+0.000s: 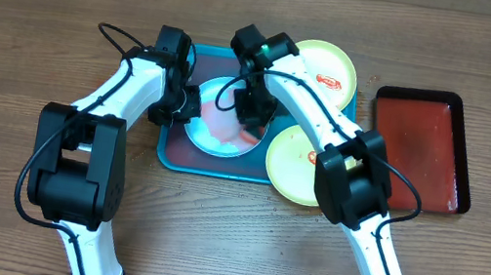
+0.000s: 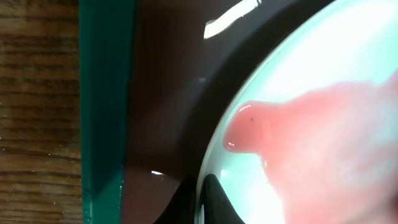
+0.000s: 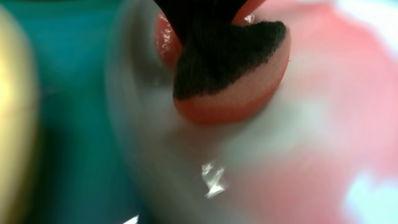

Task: Clean dirty plates on tray and stack at the side
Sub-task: 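Scrub the white plate with the sponge while left gripper holds it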

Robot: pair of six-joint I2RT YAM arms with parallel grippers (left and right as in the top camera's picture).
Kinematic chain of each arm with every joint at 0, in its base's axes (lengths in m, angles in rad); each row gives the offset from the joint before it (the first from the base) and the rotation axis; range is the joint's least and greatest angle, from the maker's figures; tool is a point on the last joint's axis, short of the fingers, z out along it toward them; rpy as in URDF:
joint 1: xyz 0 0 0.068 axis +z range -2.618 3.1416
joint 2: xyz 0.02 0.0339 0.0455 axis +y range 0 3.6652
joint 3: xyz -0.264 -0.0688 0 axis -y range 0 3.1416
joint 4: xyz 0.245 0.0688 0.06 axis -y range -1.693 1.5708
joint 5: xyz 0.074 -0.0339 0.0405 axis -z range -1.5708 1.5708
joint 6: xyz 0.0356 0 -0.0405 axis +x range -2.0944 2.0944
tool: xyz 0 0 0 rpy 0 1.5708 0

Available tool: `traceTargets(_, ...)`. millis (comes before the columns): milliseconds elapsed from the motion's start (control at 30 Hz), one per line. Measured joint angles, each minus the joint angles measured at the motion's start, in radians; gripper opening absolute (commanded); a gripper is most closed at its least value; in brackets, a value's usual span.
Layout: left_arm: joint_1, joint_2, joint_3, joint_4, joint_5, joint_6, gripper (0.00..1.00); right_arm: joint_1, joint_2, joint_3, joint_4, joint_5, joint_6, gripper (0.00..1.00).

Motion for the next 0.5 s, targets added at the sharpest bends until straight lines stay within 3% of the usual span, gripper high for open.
traceTargets(233, 0.000, 0.000, 0.000, 0.001, 0.005, 0.000, 0.04, 0.006, 0.004, 0.000, 0.152, 0.091, 0.032, 0.04)
traceTargets(500, 0.000, 0.000, 0.000, 0.002, 0.005, 0.000, 0.04, 0.007, 0.019, -0.002, 0.267, -0.186, 0.000, 0.04)
